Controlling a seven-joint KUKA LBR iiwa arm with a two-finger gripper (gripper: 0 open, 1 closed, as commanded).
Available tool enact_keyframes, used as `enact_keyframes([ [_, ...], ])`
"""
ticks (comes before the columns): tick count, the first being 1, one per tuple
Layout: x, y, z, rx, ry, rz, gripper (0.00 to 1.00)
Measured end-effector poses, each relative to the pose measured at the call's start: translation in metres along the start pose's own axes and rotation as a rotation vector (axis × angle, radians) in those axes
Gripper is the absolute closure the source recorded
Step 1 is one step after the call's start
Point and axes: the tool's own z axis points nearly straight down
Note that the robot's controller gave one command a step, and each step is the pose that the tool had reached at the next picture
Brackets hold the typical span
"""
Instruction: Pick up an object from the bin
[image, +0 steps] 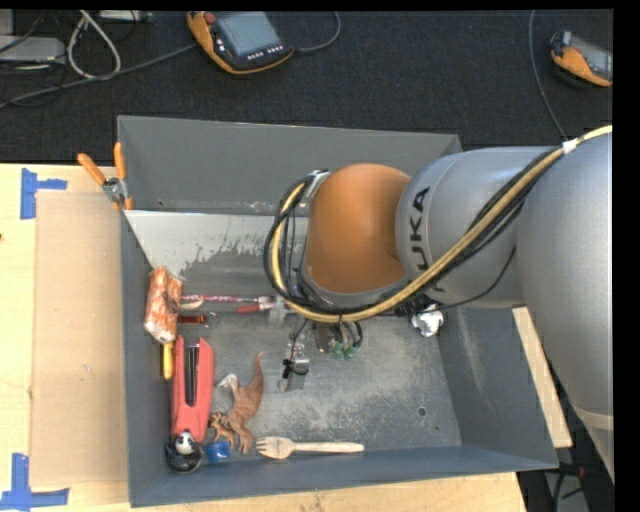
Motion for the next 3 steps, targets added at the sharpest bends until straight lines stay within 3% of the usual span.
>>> enact_keyframes([
  [1, -0.002, -0.001, -0.004, -0.001, -0.008, 0.003, 0.00],
  [2, 0.032, 0.031, 0.049, 0.000, -0.007, -0.316, 0.00],
  [3, 0.049, 0.046, 0.001, 0.001, -0.007, -0.542, 0.00],
])
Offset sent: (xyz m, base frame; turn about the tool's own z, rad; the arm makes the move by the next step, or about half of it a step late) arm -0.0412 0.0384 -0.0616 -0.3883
